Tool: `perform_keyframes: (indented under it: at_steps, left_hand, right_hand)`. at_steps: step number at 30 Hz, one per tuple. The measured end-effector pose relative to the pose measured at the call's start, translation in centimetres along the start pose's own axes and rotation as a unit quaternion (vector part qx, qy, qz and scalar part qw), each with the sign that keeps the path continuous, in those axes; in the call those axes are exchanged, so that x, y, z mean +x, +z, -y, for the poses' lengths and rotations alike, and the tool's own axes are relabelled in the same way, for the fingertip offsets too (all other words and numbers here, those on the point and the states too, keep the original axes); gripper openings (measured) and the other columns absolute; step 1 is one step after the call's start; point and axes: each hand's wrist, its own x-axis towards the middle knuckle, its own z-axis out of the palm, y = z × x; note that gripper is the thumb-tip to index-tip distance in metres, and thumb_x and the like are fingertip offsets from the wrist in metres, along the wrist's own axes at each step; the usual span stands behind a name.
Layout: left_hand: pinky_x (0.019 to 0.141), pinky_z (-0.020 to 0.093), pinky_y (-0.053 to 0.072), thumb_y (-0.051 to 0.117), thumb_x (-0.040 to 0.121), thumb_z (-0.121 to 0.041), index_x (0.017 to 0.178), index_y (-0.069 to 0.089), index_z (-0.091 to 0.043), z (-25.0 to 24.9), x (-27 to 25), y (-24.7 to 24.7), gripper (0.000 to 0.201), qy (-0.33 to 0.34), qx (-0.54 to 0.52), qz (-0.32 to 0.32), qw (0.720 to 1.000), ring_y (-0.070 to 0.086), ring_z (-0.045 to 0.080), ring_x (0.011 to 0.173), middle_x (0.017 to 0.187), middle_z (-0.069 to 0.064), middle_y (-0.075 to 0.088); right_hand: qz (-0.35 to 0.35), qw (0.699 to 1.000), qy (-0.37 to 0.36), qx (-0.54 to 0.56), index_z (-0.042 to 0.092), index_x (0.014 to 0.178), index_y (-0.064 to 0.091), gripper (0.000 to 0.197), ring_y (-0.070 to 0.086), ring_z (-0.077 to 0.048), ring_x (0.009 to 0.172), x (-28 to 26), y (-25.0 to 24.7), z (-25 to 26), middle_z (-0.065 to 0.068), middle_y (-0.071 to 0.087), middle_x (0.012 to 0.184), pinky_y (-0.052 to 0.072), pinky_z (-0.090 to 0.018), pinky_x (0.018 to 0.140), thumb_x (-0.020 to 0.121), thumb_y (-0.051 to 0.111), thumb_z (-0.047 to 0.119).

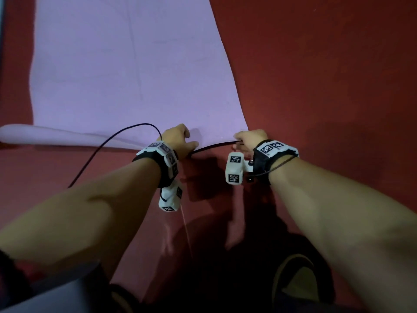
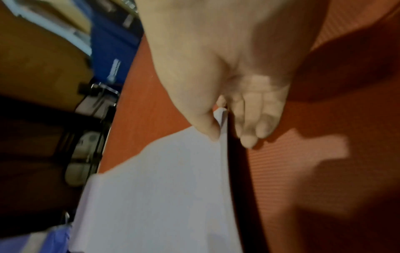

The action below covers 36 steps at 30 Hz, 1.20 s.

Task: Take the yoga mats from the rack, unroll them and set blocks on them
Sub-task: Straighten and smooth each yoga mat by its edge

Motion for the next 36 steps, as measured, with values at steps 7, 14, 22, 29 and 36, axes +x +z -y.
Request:
perform_keyframes:
  at_steps: [7, 14, 22, 29, 36]
  left_hand:
    - [0.081, 0.025, 0.042, 0.071, 0.082, -0.054, 0.112, 0.066, -0.024, -0.4, -0.9, -2.6, 0.043, 0.061, -0.058, -0.003, 0.996, 0.058, 0.020, 0.096, 0.102, -0.002, 0.060]
    - [0.083, 0.037, 0.051, 0.069, 0.079, -0.030, 0.125, 0.055, -0.031, -0.9, -1.0, -4.7, 0.047, 0.082, 0.062, -0.069, 0.992, 0.059, 0.026, 0.104, 0.117, 0.002, 0.055]
    - [0.083, 0.045, 0.048, 0.050, 0.089, -0.009, 0.134, 0.052, -0.022, -2.0, -0.4, -6.7, 0.047, 0.031, 0.088, -0.172, 0.981, 0.048, 0.034, 0.116, 0.125, 0.011, 0.052]
    - [0.080, 0.045, 0.046, 0.044, 0.086, -0.001, 0.132, 0.055, -0.021, -2.4, 0.2, -8.3, 0.052, 0.016, 0.062, -0.231, 0.971, 0.045, 0.035, 0.115, 0.125, 0.012, 0.052]
    - [0.066, 0.038, 0.038, 0.049, 0.084, 0.002, 0.134, 0.050, -0.018, -2.5, 0.2, -7.6, 0.054, 0.028, 0.117, -0.234, 0.965, 0.045, 0.032, 0.111, 0.123, 0.010, 0.050]
  right_hand:
    - [0.106, 0.968, 0.014, 0.226, -0.002, 0.120, 0.050, 0.041, 0.065, -0.034, 0.070, -2.5, 1.5, 3.6, -0.022, 0.059, 0.114, 0.056, -0.036, 0.057, 0.080, 0.044, 0.001]
    - [0.225, 0.913, -0.038, 0.339, 0.001, 0.127, 0.051, 0.042, 0.068, -0.032, 0.090, -3.1, 1.9, 7.4, -0.019, 0.064, 0.115, 0.058, -0.032, 0.067, 0.086, 0.047, -0.004]
    - [0.280, 0.889, -0.129, 0.339, 0.018, 0.120, 0.059, 0.031, 0.063, -0.020, 0.076, -1.6, 1.9, 8.6, -0.011, 0.067, 0.113, 0.054, -0.029, 0.067, 0.097, 0.050, -0.001]
    - [0.219, 0.947, -0.106, 0.211, 0.017, 0.107, 0.061, 0.017, 0.052, -0.011, 0.060, -0.3, 2.8, 8.1, -0.001, 0.064, 0.087, 0.040, -0.022, 0.049, 0.097, 0.055, 0.004]
    - [0.014, 0.985, -0.149, 0.080, 0.009, 0.091, 0.052, 0.020, 0.052, -0.014, 0.040, 0.0, 5.0, 9.1, -0.009, 0.059, 0.069, 0.034, -0.019, 0.037, 0.083, 0.066, -0.002]
